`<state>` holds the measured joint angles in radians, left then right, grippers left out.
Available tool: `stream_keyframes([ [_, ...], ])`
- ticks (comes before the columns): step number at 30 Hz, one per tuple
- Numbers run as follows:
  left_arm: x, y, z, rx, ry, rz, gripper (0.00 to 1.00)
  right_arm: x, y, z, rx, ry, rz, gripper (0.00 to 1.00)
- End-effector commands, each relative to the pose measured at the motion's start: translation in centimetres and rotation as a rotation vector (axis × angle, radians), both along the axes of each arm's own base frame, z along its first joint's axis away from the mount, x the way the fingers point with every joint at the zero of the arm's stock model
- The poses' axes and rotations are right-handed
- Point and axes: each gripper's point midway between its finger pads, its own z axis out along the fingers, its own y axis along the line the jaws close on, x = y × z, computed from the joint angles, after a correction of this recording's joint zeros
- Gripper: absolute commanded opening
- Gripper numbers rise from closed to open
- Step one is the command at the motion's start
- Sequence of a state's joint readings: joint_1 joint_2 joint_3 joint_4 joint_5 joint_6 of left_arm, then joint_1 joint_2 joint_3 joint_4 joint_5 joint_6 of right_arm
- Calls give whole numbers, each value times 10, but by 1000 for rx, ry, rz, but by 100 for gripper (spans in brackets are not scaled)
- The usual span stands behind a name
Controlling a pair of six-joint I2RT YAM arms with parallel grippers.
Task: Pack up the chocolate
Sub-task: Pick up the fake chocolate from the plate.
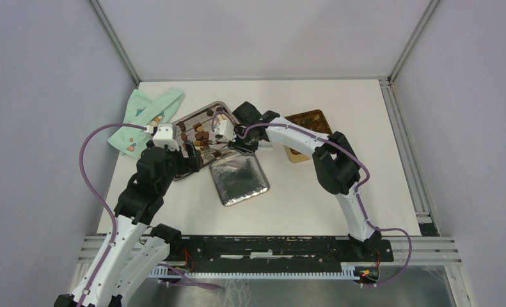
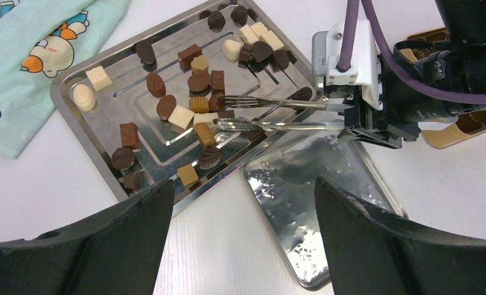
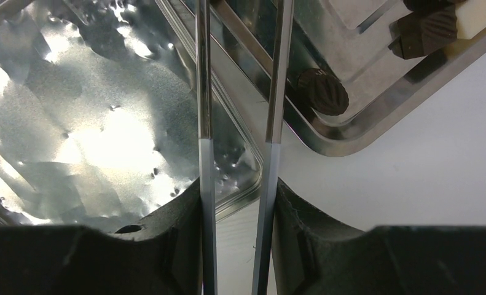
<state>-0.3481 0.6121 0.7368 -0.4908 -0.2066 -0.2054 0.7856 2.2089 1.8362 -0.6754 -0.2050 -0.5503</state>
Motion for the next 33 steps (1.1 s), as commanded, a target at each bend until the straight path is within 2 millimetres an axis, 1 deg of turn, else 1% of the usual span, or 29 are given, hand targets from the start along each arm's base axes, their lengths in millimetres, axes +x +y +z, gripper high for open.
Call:
stream_keyframes([
  [1, 5, 3, 13, 40, -63, -8, 89, 3, 19, 20, 51, -35, 7, 42],
  [4, 5, 3, 13, 39, -64, -9, 89, 5, 16, 19, 42, -44, 3, 39],
  [7, 5, 4, 13, 39, -64, -7, 89, 6, 14, 22, 37, -60, -4, 31],
  [11, 5, 3, 13, 39, -64, -9, 89, 7, 12, 29, 39, -79, -9, 22],
  [15, 5, 4, 13, 40, -64, -7, 89, 7, 11, 39, 49, -94, -10, 15],
  [21, 5, 4, 14, 38, -67, -7, 89, 6, 10, 59, 89, -111, -11, 13],
  [24, 5, 4, 14, 38, -68, -5, 89, 3, 10, 65, 108, -104, -8, 12],
  [33, 5, 4, 13, 39, -66, -5, 89, -3, 2, 75, 140, -79, -5, 11],
])
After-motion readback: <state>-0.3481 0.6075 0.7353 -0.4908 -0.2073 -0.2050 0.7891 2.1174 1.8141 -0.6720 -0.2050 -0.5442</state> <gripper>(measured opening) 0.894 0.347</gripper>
